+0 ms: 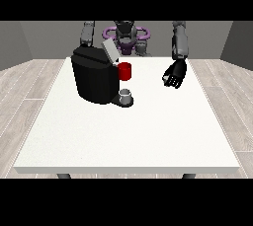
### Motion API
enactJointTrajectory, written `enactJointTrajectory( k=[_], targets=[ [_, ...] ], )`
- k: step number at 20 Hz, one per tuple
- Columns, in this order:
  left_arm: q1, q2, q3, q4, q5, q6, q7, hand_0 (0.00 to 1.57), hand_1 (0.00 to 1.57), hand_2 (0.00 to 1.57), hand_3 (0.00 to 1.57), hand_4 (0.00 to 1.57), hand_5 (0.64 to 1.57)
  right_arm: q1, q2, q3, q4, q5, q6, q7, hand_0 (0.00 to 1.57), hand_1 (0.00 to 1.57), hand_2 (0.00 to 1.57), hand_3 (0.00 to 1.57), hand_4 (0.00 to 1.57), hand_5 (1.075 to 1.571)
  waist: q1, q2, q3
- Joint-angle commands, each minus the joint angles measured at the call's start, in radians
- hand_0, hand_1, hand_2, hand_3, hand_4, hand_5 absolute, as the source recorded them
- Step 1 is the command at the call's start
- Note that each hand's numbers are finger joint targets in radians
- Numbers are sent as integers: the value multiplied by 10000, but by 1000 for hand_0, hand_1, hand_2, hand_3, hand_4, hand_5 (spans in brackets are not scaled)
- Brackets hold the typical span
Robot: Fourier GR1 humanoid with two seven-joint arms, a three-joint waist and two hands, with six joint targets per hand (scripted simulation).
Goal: Insert the coffee pod into the coffee machine and close the lid
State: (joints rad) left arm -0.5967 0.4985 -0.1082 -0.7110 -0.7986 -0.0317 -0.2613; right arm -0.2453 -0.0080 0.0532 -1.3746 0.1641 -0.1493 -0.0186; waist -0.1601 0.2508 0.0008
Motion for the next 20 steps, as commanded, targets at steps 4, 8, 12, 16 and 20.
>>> enactJointTrajectory(
  k=[4,8,12,16,20],
  targets=[
    [-449,-393,139,696,-433,84,-178,1124,1124,1198,1089,394,1571,431,70,23,492,-146,-104,-279,0,0,0,0,0,1571,-81,-331,-9],
    [-697,-324,601,439,267,-575,-996,1369,1369,1368,1298,482,1571,236,-398,-359,890,274,-248,15,0,0,0,0,0,1571,298,-644,-10],
    [-947,-1069,667,295,464,-1019,-612,1449,1449,1434,1357,517,1571,99,-142,-353,1423,395,-511,148,0,0,0,0,0,1571,462,-1037,-7],
    [-1330,-542,618,16,471,-2379,-719,1403,1403,1395,1319,502,1571,302,-35,-546,2055,449,-851,-512,0,0,0,0,0,1571,731,-1467,-4],
    [-1754,-1015,531,-343,499,-2986,-210,1418,1418,1400,1334,534,1571,390,-396,-638,2423,309,-311,-439,0,0,0,0,0,1571,581,-1909,-4]
  ],
)
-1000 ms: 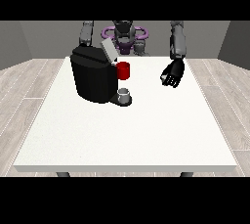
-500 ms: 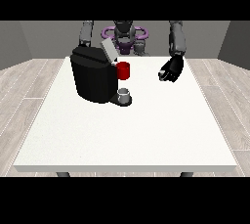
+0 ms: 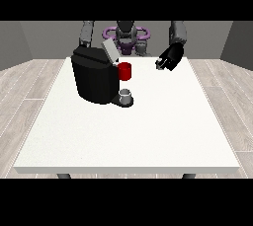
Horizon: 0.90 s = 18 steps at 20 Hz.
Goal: Insert the coffee pod into the coffee machine and close the lid
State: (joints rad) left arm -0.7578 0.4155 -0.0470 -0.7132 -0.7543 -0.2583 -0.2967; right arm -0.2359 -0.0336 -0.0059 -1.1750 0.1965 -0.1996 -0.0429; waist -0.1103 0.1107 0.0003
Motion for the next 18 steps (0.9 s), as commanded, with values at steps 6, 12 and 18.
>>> enactJointTrajectory(
  k=[6,12,18],
  targets=[
    [-816,-733,105,-424,-195,-362,1066,1418,1418,1400,1334,534,1571,-304,-74,27,54,-92,358,142,0,0,0,0,0,1571,-380,-300,-2],
    [-2057,-1047,703,-569,451,-1499,2021,1380,1380,1397,1375,522,1571,-691,221,116,30,-204,227,520,0,0,0,0,0,1571,-544,-713,-2],
    [-3412,-565,1468,-322,825,-1993,2752,1195,1195,1240,1260,489,1571,-116,324,546,-116,-21,382,-732,0,0,0,0,0,1571,-1251,-168,1]
  ],
)
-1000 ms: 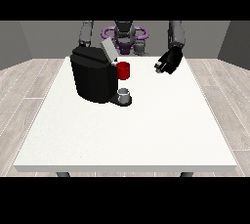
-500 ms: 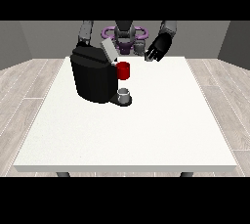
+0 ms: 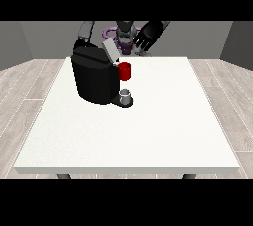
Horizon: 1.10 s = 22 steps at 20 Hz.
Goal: Insert the coffee pod into the coffee machine and close the lid
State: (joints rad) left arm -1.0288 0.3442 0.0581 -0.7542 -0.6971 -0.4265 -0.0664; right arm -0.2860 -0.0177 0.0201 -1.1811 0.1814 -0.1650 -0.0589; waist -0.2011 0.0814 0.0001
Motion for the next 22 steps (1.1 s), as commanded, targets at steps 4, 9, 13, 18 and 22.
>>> enactJointTrajectory(
  k=[4,9,13,18,22],
  targets=[
    [-1176,365,372,185,9,-72,275,1174,1174,1254,1266,479,1571,-922,-20,-116,-539,48,-201,261,0,0,0,0,0,1571,-493,877,1],
    [-1294,907,574,478,-111,111,20,1222,1222,1288,1238,475,1571,-1230,-718,-391,-1039,-6,169,712,0,0,0,0,37,1571,-820,1243,-1],
    [-1593,1385,732,783,-187,139,-199,1290,1290,1319,1261,478,1571,-1380,-653,-429,-1447,-291,368,844,0,0,0,0,178,1571,-1249,1749,-2],
    [-2180,1066,654,881,-199,-64,77,1188,1188,1266,1227,471,1571,-1975,-552,-414,-1125,-21,31,1042,0,0,0,0,0,1571,-995,2114,-1],
    [-2217,1006,597,977,-352,117,130,1195,1195,1260,1229,464,1571,-1548,-40,-262,-1065,161,-520,536,0,0,0,0,100,1571,-1082,2254,1]
  ],
)
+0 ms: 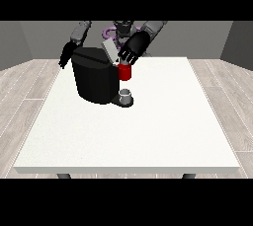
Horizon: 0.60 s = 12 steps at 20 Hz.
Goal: Insert the coffee pod into the coffee machine and close the lid
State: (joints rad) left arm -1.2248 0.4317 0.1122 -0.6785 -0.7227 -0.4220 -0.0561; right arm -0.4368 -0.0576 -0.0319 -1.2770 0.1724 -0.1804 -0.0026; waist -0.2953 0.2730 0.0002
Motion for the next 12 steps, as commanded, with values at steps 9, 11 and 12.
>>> enactJointTrajectory(
  k=[9,11,12],
  targets=[
    [192,-678,-204,-19,-40,51,-282,1193,1193,1234,1191,434,1571,104,-222,-513,575,-184,-70,-358,0,0,0,0,131,1571,431,10,3],
    [30,-106,-64,302,-191,168,-426,1196,1196,1252,1201,418,1571,-92,-180,-260,80,-33,-80,-36,0,0,0,0,0,1571,58,274,0],
    [-374,6,118,434,-127,94,-118,1169,1169,1235,1200,422,1571,-74,98,63,-10,156,-195,233,0,0,0,0,36,1571,-133,210,-1]
  ],
)
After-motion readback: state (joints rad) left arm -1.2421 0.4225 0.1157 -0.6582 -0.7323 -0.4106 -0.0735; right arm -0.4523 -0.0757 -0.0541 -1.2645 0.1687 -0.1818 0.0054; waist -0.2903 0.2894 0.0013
